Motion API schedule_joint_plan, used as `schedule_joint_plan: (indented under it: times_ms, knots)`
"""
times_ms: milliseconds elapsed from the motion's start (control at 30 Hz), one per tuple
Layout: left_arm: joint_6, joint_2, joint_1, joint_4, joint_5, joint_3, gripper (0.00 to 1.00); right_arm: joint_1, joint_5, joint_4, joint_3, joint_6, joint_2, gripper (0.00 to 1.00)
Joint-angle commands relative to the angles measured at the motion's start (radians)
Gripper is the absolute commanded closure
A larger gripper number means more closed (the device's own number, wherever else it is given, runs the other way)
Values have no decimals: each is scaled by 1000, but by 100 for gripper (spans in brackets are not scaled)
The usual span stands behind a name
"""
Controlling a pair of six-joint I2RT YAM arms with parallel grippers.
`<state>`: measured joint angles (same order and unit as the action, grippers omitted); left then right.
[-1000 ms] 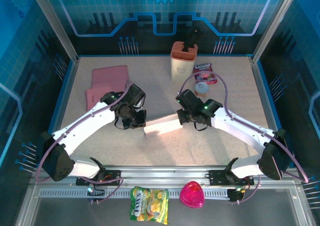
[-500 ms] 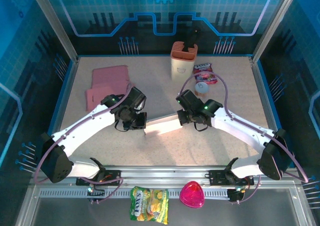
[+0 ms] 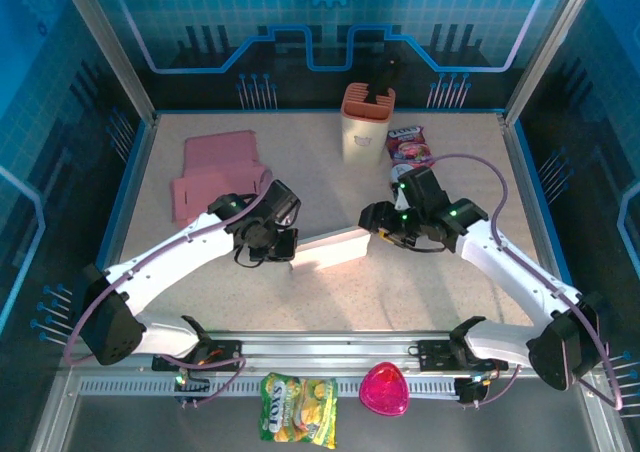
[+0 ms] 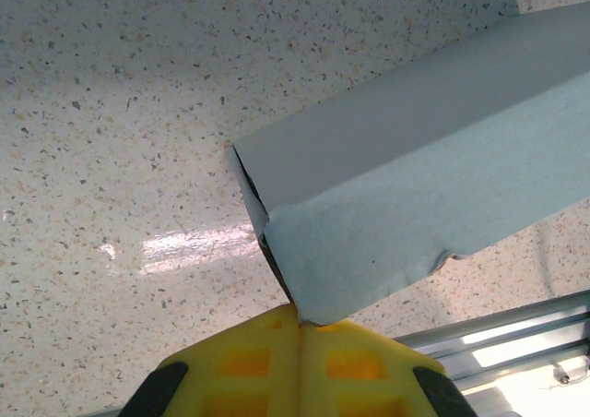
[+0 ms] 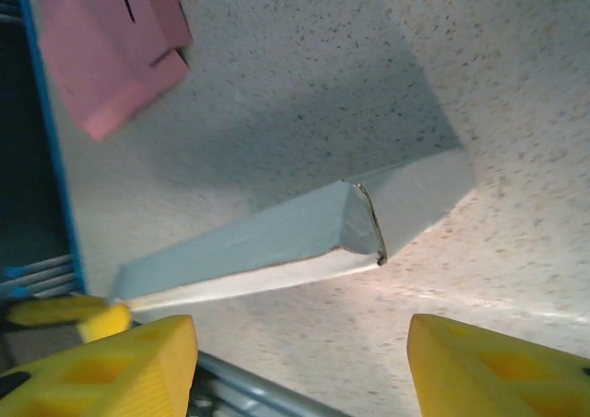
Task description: Fold the paper box
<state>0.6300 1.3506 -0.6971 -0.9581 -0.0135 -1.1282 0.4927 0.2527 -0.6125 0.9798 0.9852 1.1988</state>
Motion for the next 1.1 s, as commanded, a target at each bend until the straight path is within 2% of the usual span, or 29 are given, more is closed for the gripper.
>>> schedule_joint_plan:
  times_ms: [0,233,467,767,1067]
  knots:
    - [23,6,-14,-5,16,21,100,-43,150,142,-34,263,-6,36]
    - [25,2,-16,-8,21,18,100,-90,186,129,-60,405,1,36]
    - [22,10,-16,-10,21,8,100,-97,184,92,-113,414,-8,38]
    - [19,8,-16,-14,20,5,100,-106,187,144,-144,403,21,41]
    - [31,-1,-17,-13,17,10,100,-115,177,148,-184,379,44,52]
